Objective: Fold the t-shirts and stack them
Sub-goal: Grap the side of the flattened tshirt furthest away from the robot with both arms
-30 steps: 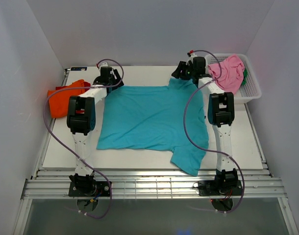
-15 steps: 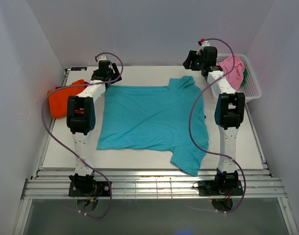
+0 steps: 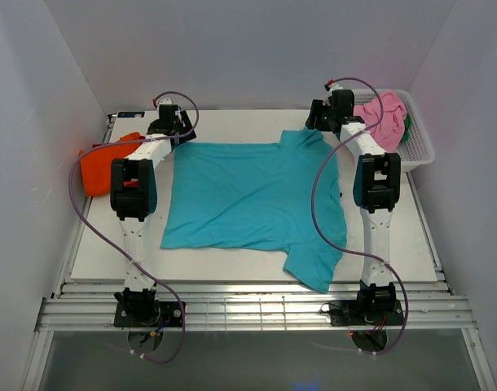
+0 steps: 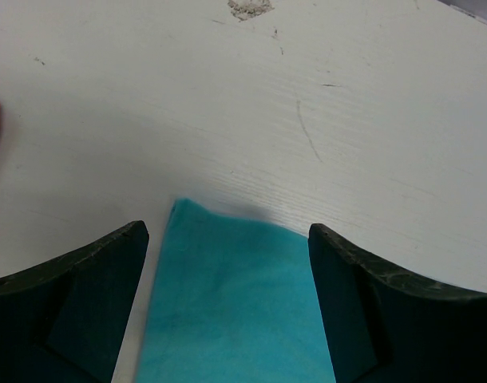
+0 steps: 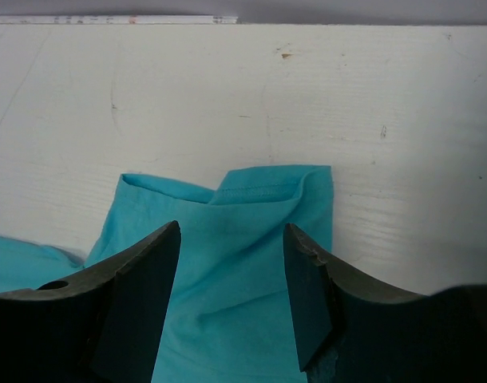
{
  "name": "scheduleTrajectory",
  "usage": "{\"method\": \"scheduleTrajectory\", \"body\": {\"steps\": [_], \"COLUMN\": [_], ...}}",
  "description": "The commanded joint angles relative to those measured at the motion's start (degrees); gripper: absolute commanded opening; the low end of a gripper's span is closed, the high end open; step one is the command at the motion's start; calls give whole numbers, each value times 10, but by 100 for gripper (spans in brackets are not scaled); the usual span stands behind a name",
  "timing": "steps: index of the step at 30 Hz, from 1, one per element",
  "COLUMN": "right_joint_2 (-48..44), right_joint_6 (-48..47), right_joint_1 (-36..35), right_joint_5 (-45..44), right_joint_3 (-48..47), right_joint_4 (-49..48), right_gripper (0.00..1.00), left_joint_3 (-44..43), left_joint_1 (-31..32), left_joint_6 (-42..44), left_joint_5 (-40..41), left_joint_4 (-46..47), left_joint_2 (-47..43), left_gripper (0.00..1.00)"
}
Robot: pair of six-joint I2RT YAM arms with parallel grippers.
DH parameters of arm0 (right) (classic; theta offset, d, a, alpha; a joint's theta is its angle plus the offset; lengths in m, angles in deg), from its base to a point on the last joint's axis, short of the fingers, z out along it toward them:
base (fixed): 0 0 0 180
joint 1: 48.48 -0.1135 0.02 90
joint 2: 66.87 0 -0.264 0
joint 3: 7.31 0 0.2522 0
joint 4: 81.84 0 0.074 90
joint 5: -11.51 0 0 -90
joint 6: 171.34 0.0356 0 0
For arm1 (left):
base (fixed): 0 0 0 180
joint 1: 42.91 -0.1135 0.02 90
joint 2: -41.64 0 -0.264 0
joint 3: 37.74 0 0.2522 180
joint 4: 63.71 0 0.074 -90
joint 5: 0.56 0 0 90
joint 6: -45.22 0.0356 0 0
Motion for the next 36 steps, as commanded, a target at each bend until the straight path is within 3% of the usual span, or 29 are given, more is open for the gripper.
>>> {"method": "scheduleTrajectory", "body": {"steps": [1, 19, 36], "right_joint_2": [17, 70, 100], "right_joint_6": [-13, 21, 96], "right_joint_1": [0, 0, -1], "right_joint_5": [-21, 12, 94], "right_joint_3": [-25, -48, -71], "right_joint_4": [5, -9, -105], "right_gripper": [61, 59, 60], "left_joint_3": [-19, -14, 4], "left_joint_1": [-5, -16, -24], "left_joint_6": [4, 3, -1], "left_joint_5": [-6, -13, -22], "left_joint_4": [-3, 3, 14], "left_joint_2": [-8, -2, 8], "left_gripper": [93, 93, 93]}}
